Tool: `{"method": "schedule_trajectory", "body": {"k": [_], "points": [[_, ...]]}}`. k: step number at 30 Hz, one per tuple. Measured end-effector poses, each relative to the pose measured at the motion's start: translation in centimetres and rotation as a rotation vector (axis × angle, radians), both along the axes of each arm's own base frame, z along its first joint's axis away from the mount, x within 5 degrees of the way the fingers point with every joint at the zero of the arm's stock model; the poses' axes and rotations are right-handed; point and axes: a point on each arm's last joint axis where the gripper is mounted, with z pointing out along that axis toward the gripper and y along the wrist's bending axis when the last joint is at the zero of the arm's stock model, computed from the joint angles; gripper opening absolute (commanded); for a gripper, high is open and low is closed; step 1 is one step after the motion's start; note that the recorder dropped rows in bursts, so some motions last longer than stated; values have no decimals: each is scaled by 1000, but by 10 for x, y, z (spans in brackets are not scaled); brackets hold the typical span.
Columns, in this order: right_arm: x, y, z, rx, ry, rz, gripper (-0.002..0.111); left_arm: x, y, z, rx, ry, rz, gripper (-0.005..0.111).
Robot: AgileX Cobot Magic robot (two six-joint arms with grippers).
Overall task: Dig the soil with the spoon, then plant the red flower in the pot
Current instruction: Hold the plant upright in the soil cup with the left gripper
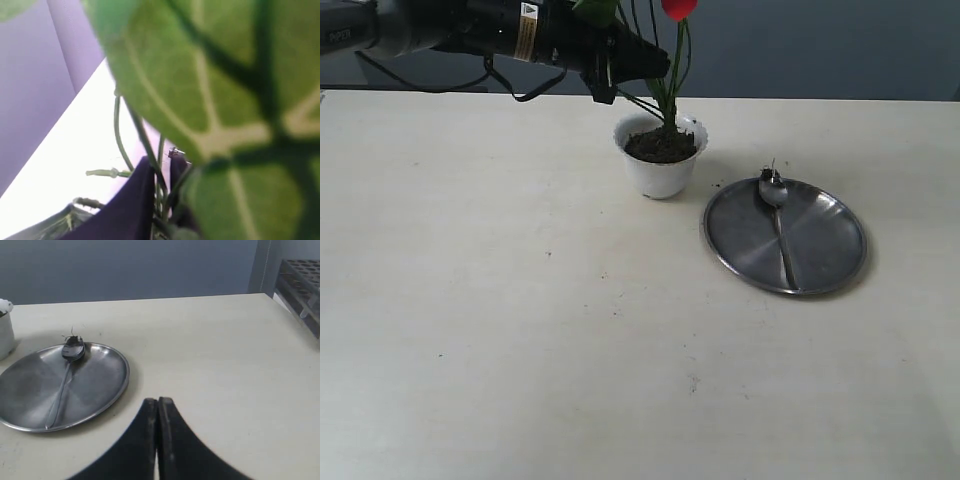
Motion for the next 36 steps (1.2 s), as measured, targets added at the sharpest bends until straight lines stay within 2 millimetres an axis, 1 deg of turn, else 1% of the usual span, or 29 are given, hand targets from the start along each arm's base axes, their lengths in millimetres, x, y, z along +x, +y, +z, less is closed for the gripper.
{"method": "schedule_trajectory", "body": {"k": [8,17,22,26,31,36], "points": [[0,0,0,0,0,0,-1,1,1,0,-1,9,12,0],[0,0,0,0,0,0,-1,1,2,0,27,-72,-9,0],[0,0,0,0,0,0,-1,2,2,0,32,-86,-12,0],[0,0,0,0,0,0,-1,3,9,0,32,-87,-3,0],[0,0,0,0,0,0,-1,3,23,0,22,-80,-5,0],[0,0,0,0,0,0,-1,3,28,1,16,-76,-11,0]]}}
